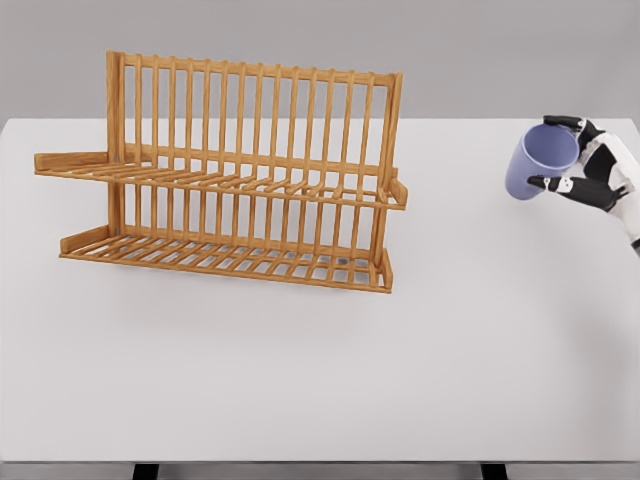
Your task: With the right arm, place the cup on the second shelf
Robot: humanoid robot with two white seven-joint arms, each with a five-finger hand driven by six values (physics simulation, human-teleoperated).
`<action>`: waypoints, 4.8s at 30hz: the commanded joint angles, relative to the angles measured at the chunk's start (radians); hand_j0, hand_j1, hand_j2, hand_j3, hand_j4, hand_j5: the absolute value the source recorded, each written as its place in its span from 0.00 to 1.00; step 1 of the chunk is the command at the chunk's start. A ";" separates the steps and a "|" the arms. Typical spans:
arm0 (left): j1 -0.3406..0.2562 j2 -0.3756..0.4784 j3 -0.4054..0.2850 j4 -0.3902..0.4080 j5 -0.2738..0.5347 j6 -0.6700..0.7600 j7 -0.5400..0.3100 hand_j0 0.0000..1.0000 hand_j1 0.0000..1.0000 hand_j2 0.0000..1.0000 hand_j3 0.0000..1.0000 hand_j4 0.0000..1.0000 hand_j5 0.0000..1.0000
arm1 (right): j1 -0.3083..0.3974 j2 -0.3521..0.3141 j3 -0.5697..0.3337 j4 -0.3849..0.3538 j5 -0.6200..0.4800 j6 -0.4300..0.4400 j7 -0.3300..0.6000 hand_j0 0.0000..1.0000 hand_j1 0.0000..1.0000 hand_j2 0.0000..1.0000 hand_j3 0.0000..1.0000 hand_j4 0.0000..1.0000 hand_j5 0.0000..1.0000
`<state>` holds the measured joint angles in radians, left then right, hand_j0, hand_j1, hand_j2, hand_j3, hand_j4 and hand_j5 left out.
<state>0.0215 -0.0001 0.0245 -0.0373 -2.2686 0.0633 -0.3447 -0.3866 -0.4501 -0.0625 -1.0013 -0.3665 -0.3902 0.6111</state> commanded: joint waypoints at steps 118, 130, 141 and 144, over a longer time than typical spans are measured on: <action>0.000 0.000 0.000 0.000 0.000 0.001 0.000 1.00 1.00 1.00 1.00 1.00 1.00 | 0.029 0.249 0.251 -0.573 0.116 0.045 0.000 0.88 0.88 0.88 0.88 0.88 0.88; 0.000 0.000 0.000 0.000 0.000 0.001 0.000 1.00 1.00 1.00 1.00 1.00 1.00 | 0.031 0.251 0.251 -0.586 0.115 0.042 0.000 1.00 1.00 1.00 1.00 1.00 1.00; 0.000 0.000 0.000 0.000 0.000 0.000 0.000 1.00 1.00 1.00 1.00 1.00 1.00 | 0.057 0.208 0.190 -0.645 0.077 0.051 0.000 1.00 1.00 1.00 1.00 1.00 1.00; 0.000 0.000 -0.001 0.000 0.000 0.000 0.000 1.00 1.00 1.00 1.00 1.00 1.00 | 0.094 0.113 0.179 -0.671 -0.023 0.050 0.000 1.00 1.00 1.00 1.00 1.00 1.00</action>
<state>0.0215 0.0000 0.0244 -0.0372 -2.2686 0.0634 -0.3447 -0.2838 -0.2883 0.1290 -1.6548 -0.3335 -0.3418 0.6112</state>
